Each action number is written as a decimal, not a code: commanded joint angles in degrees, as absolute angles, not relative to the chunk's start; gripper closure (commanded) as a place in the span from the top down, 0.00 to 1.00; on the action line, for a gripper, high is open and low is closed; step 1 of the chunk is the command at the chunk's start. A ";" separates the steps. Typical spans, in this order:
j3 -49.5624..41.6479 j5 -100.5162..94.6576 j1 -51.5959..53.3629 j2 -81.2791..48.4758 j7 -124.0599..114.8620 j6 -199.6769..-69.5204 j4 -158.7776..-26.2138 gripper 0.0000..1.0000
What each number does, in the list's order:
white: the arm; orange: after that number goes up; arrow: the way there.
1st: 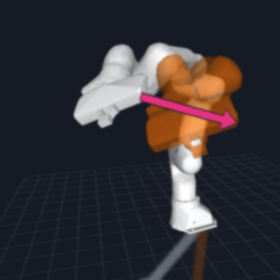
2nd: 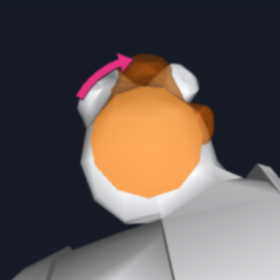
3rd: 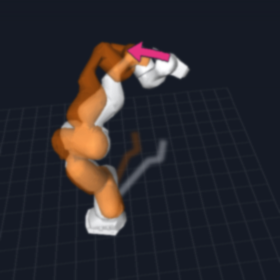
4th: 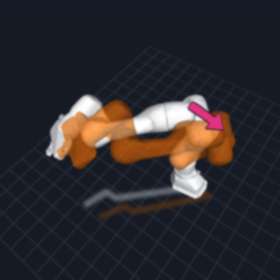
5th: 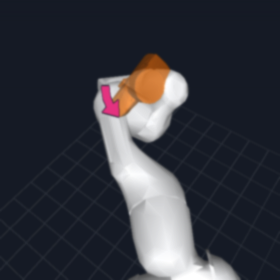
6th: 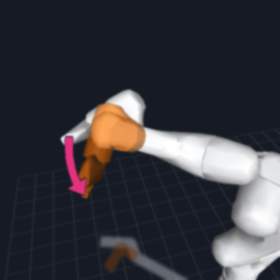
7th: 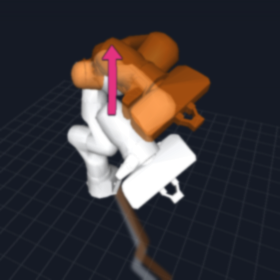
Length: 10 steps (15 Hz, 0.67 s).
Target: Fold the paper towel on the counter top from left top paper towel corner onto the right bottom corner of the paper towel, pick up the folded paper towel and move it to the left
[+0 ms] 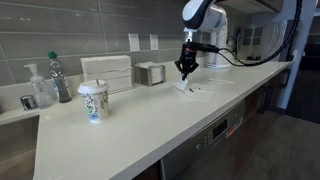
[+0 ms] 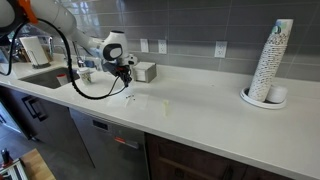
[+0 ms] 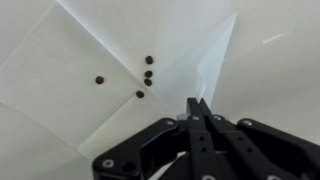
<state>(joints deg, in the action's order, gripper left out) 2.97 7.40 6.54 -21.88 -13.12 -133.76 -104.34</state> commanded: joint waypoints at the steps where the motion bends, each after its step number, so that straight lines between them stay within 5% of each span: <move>1: 2.09 5.71 6.47 -19.88 -13.43 -134.87 -107.20 0.00; 10: 2.25 7.13 5.30 -16.64 -12.09 -135.08 -108.94 0.00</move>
